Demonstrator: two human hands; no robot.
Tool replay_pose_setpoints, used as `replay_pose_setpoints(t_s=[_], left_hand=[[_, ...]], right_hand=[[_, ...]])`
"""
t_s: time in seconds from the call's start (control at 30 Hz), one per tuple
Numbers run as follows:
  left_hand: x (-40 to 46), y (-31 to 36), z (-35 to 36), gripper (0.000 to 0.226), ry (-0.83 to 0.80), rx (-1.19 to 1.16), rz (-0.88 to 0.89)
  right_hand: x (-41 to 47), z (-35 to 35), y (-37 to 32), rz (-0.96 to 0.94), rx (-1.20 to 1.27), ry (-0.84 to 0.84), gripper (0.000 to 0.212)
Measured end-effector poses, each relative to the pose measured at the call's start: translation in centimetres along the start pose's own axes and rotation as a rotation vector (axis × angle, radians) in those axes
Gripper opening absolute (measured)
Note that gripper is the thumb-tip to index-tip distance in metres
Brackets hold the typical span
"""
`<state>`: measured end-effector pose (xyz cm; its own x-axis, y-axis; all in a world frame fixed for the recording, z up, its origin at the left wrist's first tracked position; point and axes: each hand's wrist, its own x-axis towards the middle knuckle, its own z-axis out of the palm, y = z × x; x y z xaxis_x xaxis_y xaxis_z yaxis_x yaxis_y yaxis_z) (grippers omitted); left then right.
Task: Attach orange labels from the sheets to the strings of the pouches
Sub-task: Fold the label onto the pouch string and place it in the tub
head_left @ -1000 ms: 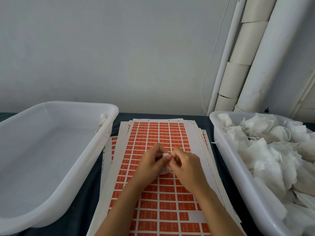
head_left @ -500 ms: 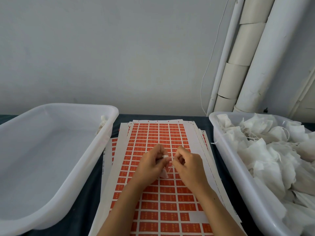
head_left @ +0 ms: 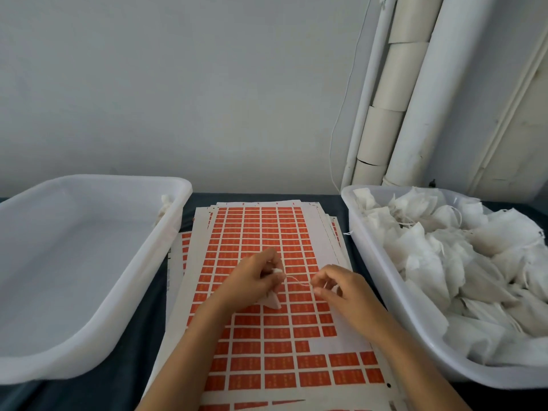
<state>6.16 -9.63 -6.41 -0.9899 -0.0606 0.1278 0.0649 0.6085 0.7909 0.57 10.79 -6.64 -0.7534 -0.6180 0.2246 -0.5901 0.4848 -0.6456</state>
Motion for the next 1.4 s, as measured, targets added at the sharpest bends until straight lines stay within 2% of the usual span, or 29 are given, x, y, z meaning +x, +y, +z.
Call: replay_pose_setpoints(t_s=[0.17, 0.33, 0.47, 0.73, 0.87, 1.0, 1.17, 1.3, 1.4], left_hand=[[-0.5, 0.4, 1.1, 0.012, -0.017, -0.037, -0.020], [-0.7, -0.1, 1.8, 0.007, 0.025, -0.085, -0.077], [-1.1, -0.5, 2.0, 0.003, 0.025, -0.162, -0.093], [-1.4, -0.3, 2.1, 0.003, 0.012, -0.204, -0.116], [-1.4, -0.2, 2.1, 0.003, 0.010, -0.192, -0.117], [-1.4, 0.0, 2.2, 0.003, 0.013, -0.186, -0.123], [-1.5, 0.0, 2.2, 0.004, 0.007, -0.202, -0.113], [-1.5, -0.2, 2.2, 0.004, 0.001, -0.202, -0.112], [-1.5, -0.2, 2.2, 0.004, 0.003, -0.196, -0.112]], right_hand=[[-2.9, -0.6, 0.5, 0.054, 0.097, -0.162, 0.010], [-4.3, -1.4, 1.2, 0.088, 0.136, -0.221, 0.013], [-4.6, -1.5, 1.4, 0.119, 0.129, -0.197, 0.015], [-4.2, -1.4, 1.1, 0.008, -0.081, -0.176, 0.007], [-4.2, -1.4, 0.9, -0.097, -0.200, -0.260, 0.028], [-4.8, -1.2, 0.8, -0.171, -0.318, -0.250, 0.046], [-5.0, -1.4, 0.9, -0.185, -0.271, -0.214, 0.040], [-4.7, -1.6, 1.3, -0.116, -0.104, -0.296, 0.038], [-5.1, -1.9, 1.2, -0.186, -0.205, -0.297, 0.035]])
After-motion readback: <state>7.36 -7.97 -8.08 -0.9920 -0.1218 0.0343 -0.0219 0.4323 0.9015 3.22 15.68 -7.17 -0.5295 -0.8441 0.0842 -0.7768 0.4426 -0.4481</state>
